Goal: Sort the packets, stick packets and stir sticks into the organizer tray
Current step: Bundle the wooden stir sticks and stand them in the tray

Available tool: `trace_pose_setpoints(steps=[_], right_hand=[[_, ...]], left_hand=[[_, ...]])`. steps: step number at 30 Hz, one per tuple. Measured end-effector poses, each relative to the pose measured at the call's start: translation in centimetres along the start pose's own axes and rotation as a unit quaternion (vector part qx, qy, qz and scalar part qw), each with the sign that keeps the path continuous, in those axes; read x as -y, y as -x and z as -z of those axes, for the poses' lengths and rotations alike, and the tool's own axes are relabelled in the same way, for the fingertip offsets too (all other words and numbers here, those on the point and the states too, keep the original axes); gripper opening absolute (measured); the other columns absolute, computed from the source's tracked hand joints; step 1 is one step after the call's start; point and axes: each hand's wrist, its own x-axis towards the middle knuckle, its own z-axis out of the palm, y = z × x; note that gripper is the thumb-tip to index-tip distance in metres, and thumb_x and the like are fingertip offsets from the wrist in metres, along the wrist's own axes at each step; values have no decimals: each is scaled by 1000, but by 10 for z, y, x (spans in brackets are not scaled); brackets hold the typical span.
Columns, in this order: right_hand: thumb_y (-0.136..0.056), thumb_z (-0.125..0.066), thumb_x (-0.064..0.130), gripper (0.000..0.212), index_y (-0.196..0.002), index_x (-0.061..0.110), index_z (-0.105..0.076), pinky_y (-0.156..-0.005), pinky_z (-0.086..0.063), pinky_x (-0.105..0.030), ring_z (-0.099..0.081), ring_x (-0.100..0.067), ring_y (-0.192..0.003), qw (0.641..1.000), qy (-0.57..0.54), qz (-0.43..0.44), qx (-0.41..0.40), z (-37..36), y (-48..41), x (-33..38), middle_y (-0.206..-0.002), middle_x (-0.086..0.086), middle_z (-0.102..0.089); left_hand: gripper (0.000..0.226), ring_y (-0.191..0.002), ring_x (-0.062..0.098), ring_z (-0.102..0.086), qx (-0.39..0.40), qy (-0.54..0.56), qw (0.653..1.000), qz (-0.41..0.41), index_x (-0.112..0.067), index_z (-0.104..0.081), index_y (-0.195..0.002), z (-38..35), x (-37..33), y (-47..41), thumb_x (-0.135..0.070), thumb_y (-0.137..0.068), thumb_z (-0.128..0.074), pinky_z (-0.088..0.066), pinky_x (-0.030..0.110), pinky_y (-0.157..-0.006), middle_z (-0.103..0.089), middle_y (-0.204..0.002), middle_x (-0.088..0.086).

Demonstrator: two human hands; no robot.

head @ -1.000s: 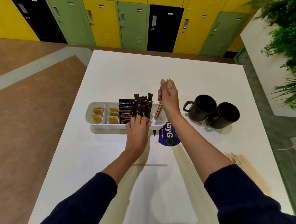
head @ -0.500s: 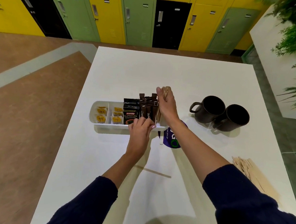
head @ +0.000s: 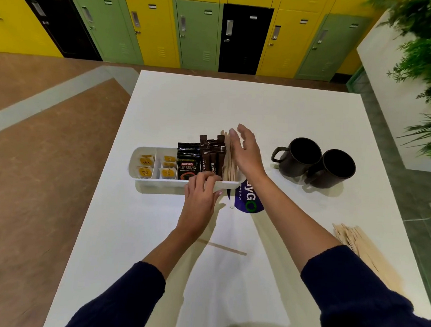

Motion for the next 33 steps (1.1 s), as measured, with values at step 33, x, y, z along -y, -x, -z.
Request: trace_pose_setpoints(steps=[33], right_hand=[[-77, -73, 36, 68, -128, 5, -39, -97, -32, -45, -38, -36, -118, 856, 369, -224, -285, 149, 206, -140, -130, -20, -39]], left_hand=[[12, -79, 25, -60, 352, 193, 916, -25, -11, -34, -91, -32, -73, 69, 0, -94, -37, -49, 30, -74, -64, -86, 8]])
